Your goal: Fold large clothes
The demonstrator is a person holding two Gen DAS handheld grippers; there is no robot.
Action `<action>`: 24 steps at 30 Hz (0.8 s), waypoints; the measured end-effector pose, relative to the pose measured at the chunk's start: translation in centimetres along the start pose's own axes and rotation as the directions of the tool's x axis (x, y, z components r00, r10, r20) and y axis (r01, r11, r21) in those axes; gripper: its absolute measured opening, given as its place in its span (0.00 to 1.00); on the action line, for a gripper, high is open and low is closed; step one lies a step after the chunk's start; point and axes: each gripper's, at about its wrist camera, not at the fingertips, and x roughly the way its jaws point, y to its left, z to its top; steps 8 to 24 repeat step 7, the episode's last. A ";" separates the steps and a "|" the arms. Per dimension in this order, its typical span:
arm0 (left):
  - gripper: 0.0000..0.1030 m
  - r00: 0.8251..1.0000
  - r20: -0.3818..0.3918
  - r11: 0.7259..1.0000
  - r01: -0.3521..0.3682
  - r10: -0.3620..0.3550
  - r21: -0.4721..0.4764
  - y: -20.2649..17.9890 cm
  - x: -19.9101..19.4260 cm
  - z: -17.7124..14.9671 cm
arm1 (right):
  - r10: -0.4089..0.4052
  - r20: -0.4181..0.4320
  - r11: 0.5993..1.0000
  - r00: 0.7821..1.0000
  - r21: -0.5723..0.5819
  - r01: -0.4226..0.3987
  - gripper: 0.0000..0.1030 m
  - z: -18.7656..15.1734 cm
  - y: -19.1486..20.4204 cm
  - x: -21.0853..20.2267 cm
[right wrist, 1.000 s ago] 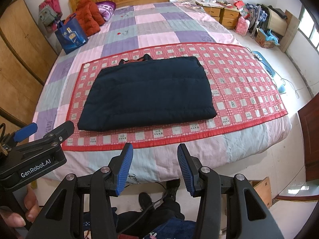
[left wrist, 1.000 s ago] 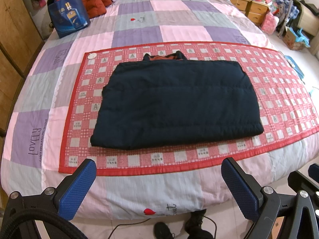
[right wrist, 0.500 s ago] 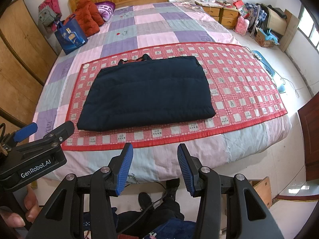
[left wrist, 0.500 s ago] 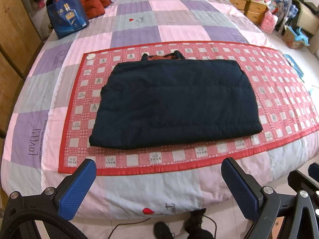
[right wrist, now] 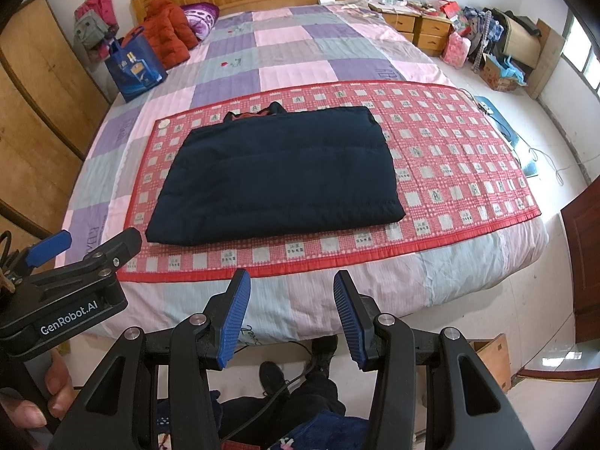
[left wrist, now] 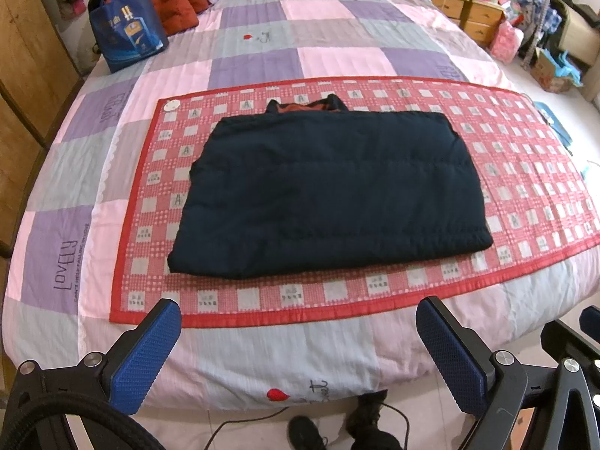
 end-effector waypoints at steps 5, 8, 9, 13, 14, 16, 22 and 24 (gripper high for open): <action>1.00 0.999 0.032 1.000 -0.005 0.005 0.014 -0.8 -0.5 -0.4 | -0.001 0.004 1.000 1.000 -0.001 0.001 0.48 -0.4 0.1 0.4; 1.00 0.999 0.032 1.000 -0.003 0.002 0.015 -1.2 -0.7 -0.6 | -0.002 0.005 1.000 1.000 -0.003 0.002 0.48 -0.4 0.0 0.4; 1.00 0.999 0.032 1.000 -0.003 0.002 0.015 -1.2 -0.7 -0.6 | -0.002 0.005 1.000 1.000 -0.003 0.002 0.48 -0.4 0.0 0.4; 1.00 0.999 0.032 1.000 -0.003 0.002 0.015 -1.2 -0.7 -0.6 | -0.002 0.005 1.000 1.000 -0.003 0.002 0.48 -0.4 0.0 0.4; 1.00 0.999 0.032 1.000 -0.003 0.002 0.015 -1.2 -0.7 -0.6 | -0.002 0.005 1.000 1.000 -0.003 0.002 0.48 -0.4 0.0 0.4; 1.00 0.999 0.032 1.000 -0.003 0.002 0.015 -1.2 -0.7 -0.6 | -0.002 0.005 1.000 1.000 -0.003 0.002 0.48 -0.4 0.0 0.4; 1.00 0.999 0.032 1.000 -0.003 0.002 0.015 -1.2 -0.7 -0.6 | -0.002 0.005 1.000 1.000 -0.003 0.002 0.48 -0.4 0.0 0.4; 1.00 0.999 0.032 1.000 -0.003 0.002 0.015 -1.2 -0.7 -0.6 | -0.002 0.005 1.000 1.000 -0.003 0.002 0.48 -0.4 0.0 0.4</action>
